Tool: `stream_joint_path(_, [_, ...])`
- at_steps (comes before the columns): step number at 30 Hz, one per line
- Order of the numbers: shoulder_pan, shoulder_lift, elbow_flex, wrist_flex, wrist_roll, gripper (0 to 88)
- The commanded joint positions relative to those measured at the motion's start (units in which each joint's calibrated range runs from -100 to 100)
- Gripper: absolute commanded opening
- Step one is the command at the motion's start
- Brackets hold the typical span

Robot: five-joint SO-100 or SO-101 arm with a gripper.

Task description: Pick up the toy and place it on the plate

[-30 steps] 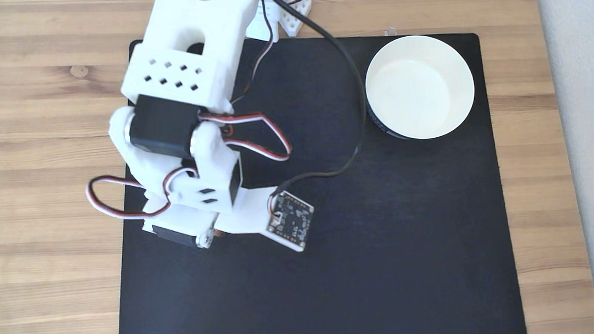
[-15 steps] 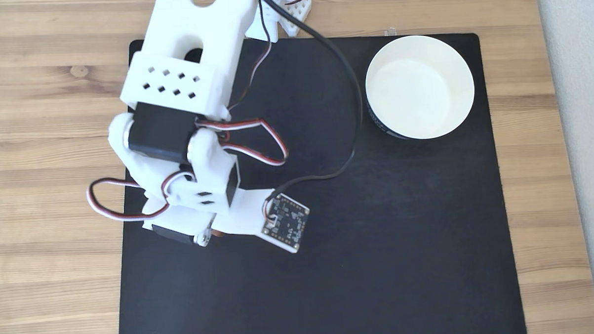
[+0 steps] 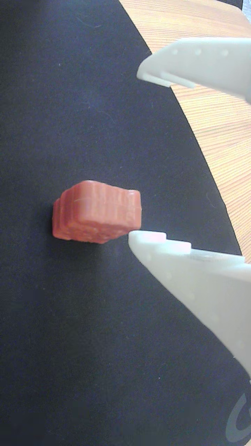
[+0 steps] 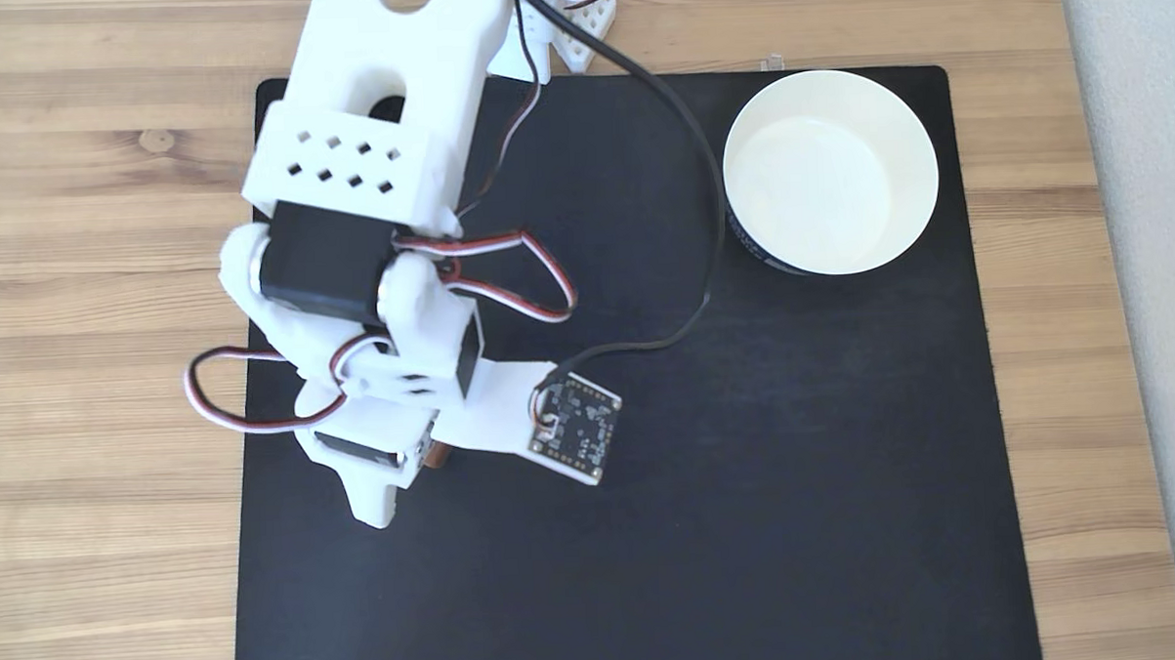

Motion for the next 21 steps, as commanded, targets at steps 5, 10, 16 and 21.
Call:
stream_joint_path(5, [-0.19, -1.18, -2.61, 1.28, -2.91, 29.3])
stream_joint_path(10, [0.06, -1.18, -2.61, 3.48, -7.45, 29.3])
stream_joint_path(16, [0.23, -1.18, -2.61, 3.65, -8.18, 29.3])
stream_joint_path(21, [0.15, -0.93, -2.52, 4.41, -8.18, 29.3])
